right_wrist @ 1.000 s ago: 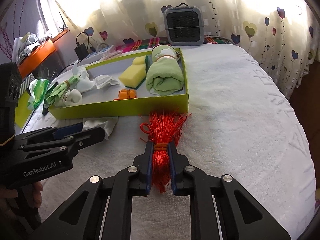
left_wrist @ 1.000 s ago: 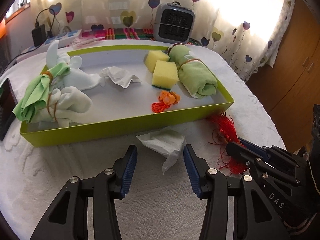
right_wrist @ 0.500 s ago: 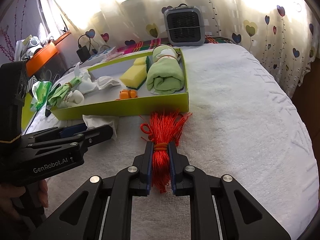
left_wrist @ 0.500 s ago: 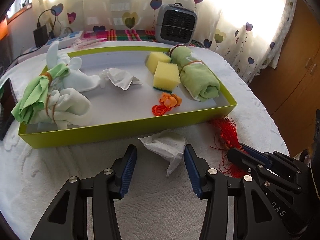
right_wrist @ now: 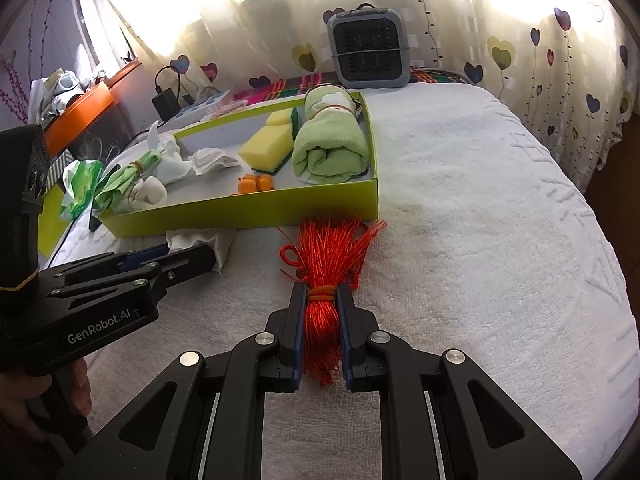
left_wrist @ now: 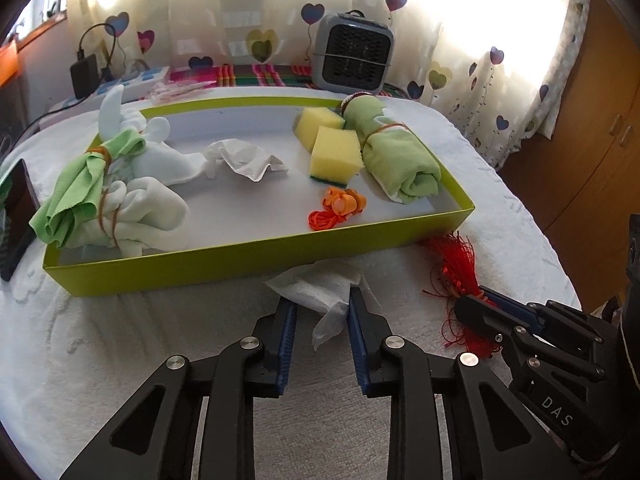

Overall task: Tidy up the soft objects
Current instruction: 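Grasp the white cloth with the left tool while the right tool holds the red string, then carry the white cloth and red string bundle over the green box lid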

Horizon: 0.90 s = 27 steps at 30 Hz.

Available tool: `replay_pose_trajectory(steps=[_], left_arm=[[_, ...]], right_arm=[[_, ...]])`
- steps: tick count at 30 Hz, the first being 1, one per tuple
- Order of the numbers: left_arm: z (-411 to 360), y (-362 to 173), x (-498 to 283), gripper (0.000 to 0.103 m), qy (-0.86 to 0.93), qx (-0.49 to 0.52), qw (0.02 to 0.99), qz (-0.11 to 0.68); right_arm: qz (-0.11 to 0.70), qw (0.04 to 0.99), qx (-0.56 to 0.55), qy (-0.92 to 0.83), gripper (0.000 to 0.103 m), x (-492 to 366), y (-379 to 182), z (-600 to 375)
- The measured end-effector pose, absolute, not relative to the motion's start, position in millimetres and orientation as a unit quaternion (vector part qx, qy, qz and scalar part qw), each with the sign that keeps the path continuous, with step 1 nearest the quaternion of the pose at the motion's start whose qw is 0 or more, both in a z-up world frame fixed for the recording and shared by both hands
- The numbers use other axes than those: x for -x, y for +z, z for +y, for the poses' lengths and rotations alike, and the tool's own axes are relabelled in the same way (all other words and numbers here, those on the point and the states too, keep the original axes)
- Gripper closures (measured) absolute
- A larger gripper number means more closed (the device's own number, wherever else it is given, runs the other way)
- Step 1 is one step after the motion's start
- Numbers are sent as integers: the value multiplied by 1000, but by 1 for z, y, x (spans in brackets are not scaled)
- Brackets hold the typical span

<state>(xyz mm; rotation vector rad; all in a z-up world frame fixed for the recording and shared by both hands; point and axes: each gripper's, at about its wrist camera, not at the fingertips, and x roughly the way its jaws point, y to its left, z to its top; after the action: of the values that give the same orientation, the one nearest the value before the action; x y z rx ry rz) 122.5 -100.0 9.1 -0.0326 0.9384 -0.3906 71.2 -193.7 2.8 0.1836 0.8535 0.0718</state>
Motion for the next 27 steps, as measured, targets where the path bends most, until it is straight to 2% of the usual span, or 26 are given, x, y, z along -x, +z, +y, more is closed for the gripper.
replay_pose_trajectory(steps=[6,27], left_arm=[[-100,10,-121,87,-189,12,875,446],[-93,23,-104,88,-192,15,885,425]], right_arm=[[413,906,-88,34,88,-71,3,-194],[397,914,-77,39,88,-63,13,-190]])
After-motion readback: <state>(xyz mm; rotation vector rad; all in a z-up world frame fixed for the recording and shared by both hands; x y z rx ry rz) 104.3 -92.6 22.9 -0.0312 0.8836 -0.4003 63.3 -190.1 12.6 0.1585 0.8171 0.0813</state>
